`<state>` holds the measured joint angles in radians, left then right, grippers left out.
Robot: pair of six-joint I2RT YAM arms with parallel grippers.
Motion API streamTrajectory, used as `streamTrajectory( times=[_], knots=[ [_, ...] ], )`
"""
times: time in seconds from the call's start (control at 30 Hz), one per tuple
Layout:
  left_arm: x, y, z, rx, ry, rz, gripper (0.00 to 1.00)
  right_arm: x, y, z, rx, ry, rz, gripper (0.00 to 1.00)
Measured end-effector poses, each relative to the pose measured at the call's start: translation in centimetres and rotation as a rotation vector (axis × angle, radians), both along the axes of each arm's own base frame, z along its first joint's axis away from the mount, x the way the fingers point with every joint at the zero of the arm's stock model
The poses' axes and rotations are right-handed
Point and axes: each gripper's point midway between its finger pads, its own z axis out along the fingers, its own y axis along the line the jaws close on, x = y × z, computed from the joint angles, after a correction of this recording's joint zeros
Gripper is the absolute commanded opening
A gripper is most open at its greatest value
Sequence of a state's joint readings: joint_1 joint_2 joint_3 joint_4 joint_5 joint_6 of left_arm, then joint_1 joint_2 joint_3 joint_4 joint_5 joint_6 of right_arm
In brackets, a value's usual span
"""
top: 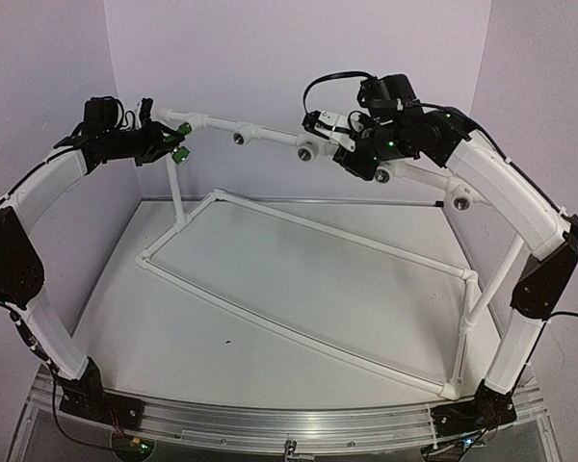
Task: Install the water faucets
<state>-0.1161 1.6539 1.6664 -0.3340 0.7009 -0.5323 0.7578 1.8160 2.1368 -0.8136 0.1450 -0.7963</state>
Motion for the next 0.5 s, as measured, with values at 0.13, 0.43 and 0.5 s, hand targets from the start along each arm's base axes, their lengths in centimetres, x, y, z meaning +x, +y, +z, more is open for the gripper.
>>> streamTrajectory(
  times=[0.13, 0.43, 0.5],
  knots=[
    [0.03, 0.03, -0.08, 0.057, -0.035, 0.008, 0.00, -0.02, -0.01, -0.01, 0.000, -0.001, 0.000, 0.00],
    [0.25, 0.25, -0.33, 0.232, -0.138, 0.031, 0.00, -0.05, -0.04, 0.03, 0.002, -0.001, 0.000, 0.00],
    [0.28, 0.30, -0.35, 0.270, -0.158, 0.034, 0.00, -0.06, -0.03, 0.03, 0.002, -0.001, 0.001, 0.00]
  ],
)
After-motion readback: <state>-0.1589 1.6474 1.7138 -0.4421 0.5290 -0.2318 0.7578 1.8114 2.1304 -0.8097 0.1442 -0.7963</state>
